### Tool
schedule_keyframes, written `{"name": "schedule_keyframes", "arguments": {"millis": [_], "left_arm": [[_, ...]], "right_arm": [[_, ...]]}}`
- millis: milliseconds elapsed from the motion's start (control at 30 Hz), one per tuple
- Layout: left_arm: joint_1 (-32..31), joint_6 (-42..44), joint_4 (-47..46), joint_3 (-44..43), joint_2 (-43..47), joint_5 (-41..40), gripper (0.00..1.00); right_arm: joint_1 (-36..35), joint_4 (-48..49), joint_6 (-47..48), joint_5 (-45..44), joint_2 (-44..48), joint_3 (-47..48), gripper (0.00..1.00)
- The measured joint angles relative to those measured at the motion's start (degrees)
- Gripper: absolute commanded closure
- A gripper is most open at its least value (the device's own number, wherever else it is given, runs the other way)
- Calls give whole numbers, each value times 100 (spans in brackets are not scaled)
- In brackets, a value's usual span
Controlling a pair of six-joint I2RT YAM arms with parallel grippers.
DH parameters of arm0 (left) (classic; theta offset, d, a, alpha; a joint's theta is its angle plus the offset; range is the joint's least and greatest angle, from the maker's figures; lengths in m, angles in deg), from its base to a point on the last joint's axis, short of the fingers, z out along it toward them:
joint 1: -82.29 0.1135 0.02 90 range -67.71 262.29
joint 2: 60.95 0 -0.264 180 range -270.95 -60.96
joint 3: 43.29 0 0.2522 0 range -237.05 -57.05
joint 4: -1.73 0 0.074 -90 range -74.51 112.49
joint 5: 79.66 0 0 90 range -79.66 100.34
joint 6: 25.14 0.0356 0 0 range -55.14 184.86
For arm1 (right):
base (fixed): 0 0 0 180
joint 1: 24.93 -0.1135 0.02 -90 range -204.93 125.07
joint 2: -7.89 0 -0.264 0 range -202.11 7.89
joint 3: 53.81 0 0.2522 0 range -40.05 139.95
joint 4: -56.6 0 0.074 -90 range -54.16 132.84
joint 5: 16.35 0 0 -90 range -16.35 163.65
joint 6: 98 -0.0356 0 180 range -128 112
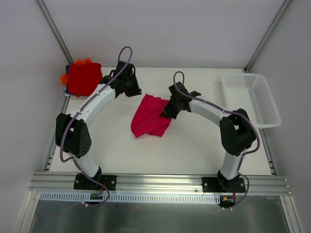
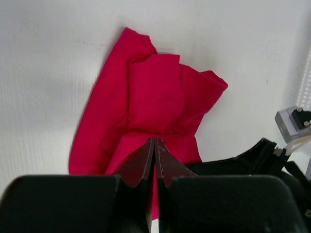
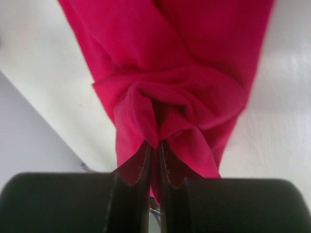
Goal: Fold and stack the t-shirts
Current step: Fold the tshirt
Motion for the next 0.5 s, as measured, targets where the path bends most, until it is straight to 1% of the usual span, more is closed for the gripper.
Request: {"name": "schedule_keyframes", "arguments": {"millis": [200, 300, 500], "left_arm": [[192, 28, -81, -4, -149, -42, 100], [275, 46, -166, -4, -212, -37, 100], [341, 52, -367, 72, -339, 35, 100]], "right_arm": [[365, 144, -28, 855, -1051, 1335, 100], [498, 166, -50, 981, -1204, 1681, 100], [828, 175, -68, 1012, -1261, 2081, 100]]}}
